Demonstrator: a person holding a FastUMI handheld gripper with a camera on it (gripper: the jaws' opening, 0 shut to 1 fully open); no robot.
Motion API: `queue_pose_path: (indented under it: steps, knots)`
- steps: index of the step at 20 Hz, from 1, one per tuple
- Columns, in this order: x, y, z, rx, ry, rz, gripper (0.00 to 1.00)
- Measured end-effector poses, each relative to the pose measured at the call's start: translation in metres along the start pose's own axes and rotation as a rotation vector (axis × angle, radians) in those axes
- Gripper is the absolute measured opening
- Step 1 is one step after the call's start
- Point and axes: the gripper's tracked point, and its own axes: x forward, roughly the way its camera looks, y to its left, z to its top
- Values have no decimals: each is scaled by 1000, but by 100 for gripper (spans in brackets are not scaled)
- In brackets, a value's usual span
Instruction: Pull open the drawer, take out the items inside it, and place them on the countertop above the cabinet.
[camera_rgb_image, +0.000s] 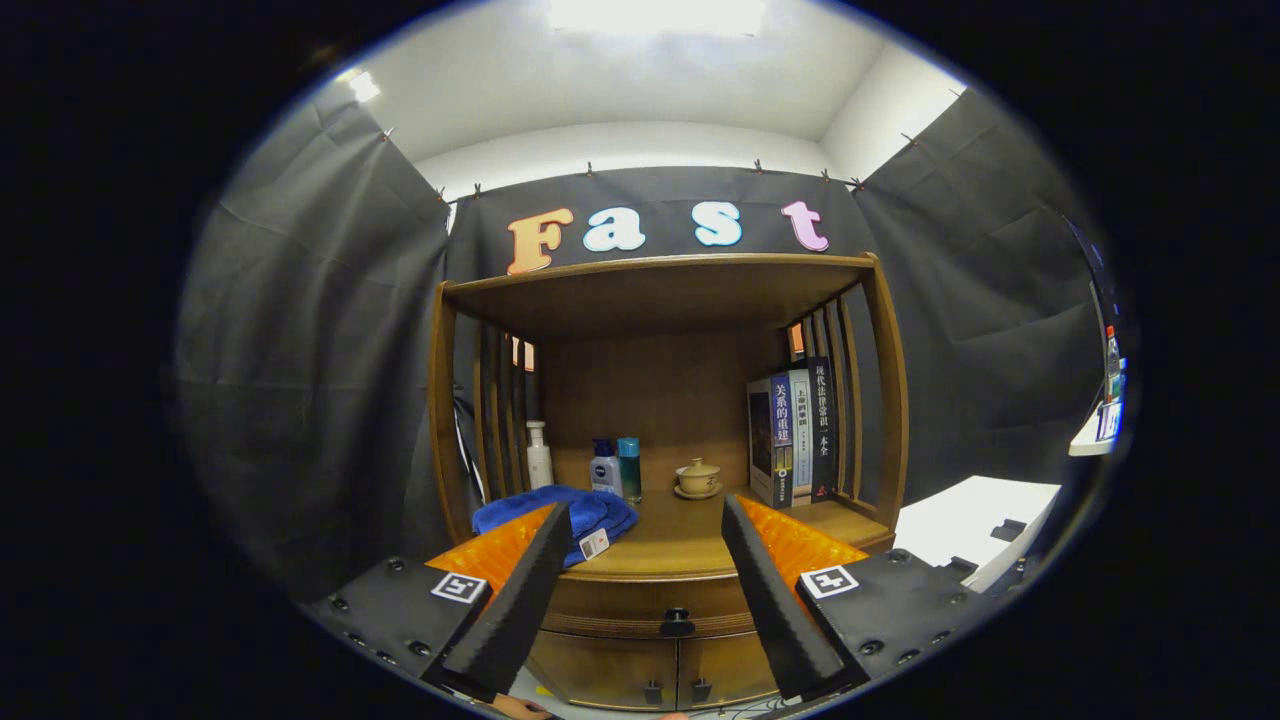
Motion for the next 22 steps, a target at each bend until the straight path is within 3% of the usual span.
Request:
queue_pose_path:
  steps: [7,13,17,22]
  knots:
    - [3,-5,-2,-5,-19,-6,98]
    - [36,-29,-16,5,-41,-29,98]
    - [60,-39,-46,2,-17,-37,98]
    - [85,-39,-120,-7,86,-32,99]
